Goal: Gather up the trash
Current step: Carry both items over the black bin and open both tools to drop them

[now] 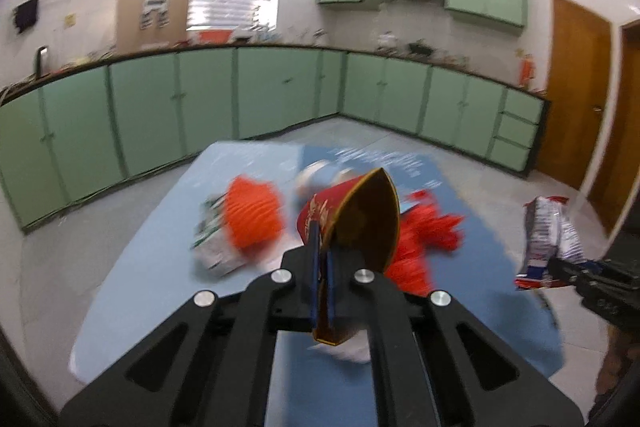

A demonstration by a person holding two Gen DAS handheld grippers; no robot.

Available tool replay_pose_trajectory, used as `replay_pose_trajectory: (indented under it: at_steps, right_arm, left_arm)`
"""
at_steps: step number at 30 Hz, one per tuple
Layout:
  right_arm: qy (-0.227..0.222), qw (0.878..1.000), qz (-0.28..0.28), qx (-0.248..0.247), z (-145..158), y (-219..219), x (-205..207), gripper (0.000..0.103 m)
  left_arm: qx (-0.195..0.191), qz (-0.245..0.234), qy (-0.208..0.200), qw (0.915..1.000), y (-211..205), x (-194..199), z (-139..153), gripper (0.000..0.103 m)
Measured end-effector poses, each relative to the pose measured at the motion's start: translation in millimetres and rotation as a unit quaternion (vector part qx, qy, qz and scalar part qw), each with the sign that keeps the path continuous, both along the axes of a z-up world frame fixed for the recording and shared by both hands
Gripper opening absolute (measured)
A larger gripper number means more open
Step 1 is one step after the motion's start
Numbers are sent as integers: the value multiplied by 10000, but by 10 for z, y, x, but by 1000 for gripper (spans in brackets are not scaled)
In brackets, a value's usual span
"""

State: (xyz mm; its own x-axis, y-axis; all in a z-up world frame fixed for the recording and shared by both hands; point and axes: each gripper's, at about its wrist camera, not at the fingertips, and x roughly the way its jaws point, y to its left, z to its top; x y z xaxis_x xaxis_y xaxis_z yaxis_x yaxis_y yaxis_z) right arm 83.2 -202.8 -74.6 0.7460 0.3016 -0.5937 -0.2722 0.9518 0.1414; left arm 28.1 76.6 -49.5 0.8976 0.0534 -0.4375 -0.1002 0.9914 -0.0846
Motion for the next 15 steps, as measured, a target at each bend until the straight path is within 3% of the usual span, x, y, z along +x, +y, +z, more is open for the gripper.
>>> replay_pose_trajectory:
  at_steps: [5, 10, 15]
  right_arm:
    - [-64, 9983, -574, -96, 56, -472, -41, 28]
    - [95, 9913, -1314, 12, -77, -1057, -32, 28]
    - [368, 9828, -1807, -85, -326, -1486, 41, 28]
  left_arm:
    - [-294, -985, -107, 9946, -589, 233, 117, 2]
    - [-440, -1931, 101, 9801, -1308, 635, -23, 2]
    - [-527, -2566, 528, 9636, -1972, 1053, -278, 2]
